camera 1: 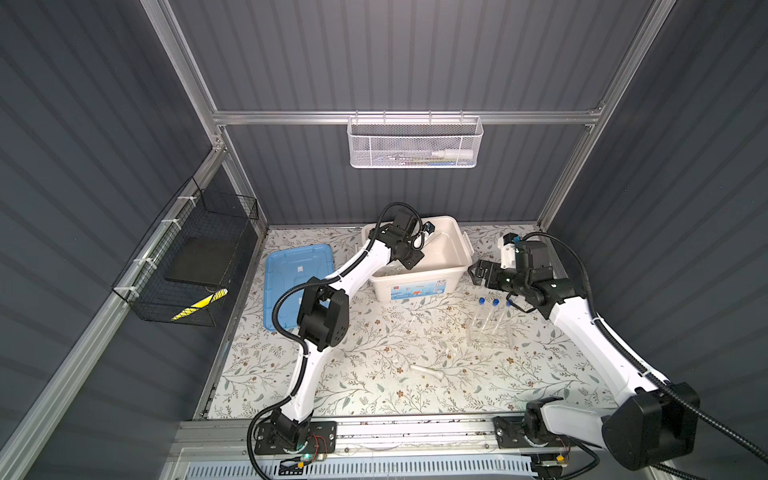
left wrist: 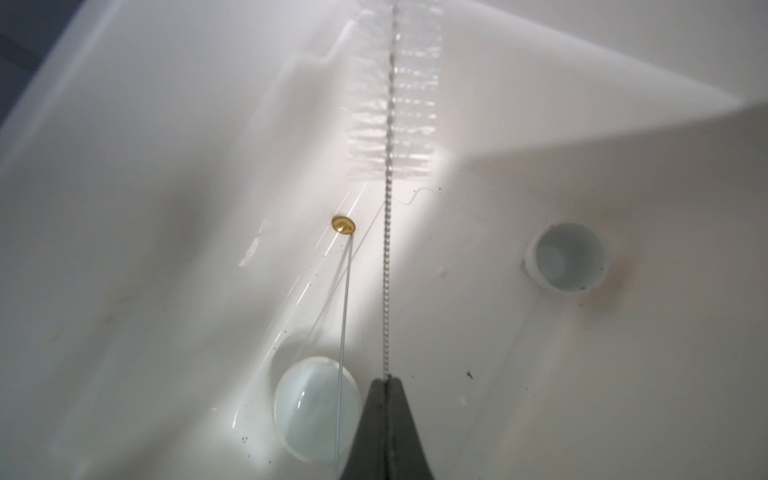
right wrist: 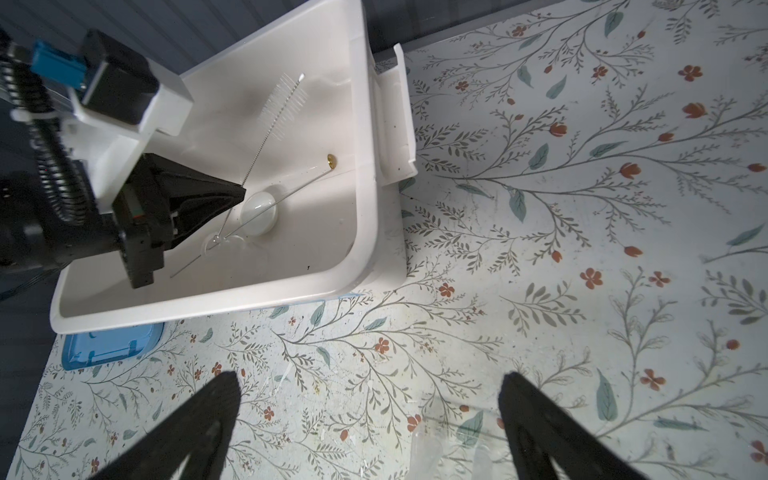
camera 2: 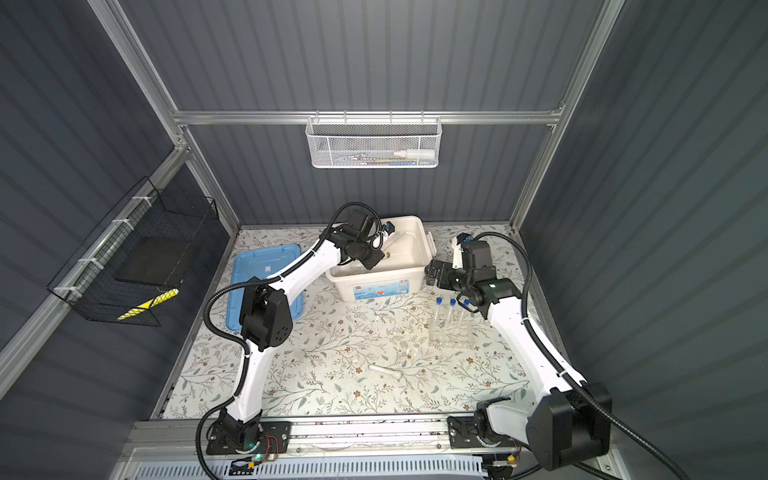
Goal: Organize the chemistry lab equipment
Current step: 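Lower the bristle brush into the bin and open the left gripper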
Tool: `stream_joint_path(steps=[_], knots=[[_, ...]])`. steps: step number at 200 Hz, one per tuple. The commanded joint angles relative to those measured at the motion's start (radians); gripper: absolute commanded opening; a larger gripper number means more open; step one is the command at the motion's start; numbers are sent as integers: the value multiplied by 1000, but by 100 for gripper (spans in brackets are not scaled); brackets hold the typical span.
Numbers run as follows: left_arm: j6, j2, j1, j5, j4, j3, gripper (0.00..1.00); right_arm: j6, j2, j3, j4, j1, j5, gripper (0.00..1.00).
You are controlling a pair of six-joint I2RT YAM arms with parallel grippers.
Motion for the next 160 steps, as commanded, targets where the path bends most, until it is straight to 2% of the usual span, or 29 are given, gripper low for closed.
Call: stream_joint_path(steps=[1,108,134,147,160], knots=[[9,45,-1,57,-66,39,0,0,8,19,8,-4,-2,99],[-24,72,1,99,-117,13,0,2,4,9,11,-5,6,99],[-47,65,1,91,-110,37,7,0,-3,9,5,-5,12,99],[-56,56,0,92,-109,53,21,0,-10,6,3,-5,15,99],[-66,34,0,92,-96,53,32,2,-17,0,3,-5,16,99]])
